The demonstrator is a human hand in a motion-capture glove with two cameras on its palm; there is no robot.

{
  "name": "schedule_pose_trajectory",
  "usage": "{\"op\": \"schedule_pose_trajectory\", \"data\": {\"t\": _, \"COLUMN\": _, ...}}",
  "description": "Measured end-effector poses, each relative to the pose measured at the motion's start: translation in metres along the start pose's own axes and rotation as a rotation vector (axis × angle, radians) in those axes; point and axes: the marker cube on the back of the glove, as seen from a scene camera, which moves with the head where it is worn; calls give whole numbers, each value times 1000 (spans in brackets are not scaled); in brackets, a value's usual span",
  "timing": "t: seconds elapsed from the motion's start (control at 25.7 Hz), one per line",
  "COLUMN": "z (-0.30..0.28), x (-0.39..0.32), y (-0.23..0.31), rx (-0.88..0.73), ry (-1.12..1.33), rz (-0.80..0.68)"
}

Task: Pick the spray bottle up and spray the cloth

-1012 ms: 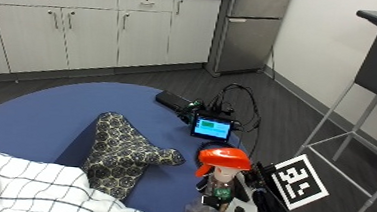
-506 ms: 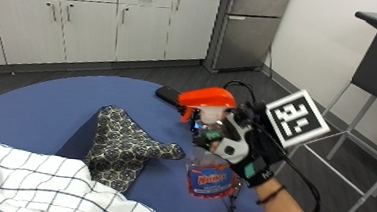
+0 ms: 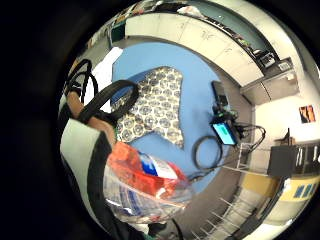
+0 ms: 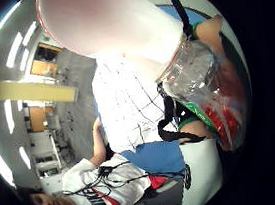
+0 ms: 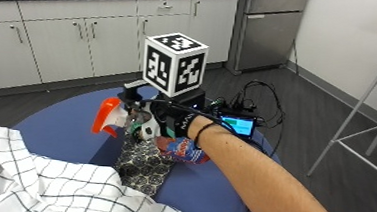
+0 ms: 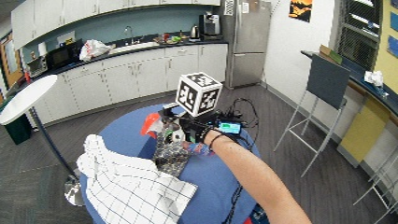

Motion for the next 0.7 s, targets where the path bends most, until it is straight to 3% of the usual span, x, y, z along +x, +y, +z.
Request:
{"op": "schedule_pose_trajectory", "data": {"t": 0.31, "z": 34, "x": -9, "y": -7, "rx": -183, "ry": 111, "rz": -42}}
{"op": "schedule_pose_trajectory", "data": {"t": 0.7, "z": 29, "x": -5, "y": -4, "rx": -212, "ry": 164, "rz": -36}}
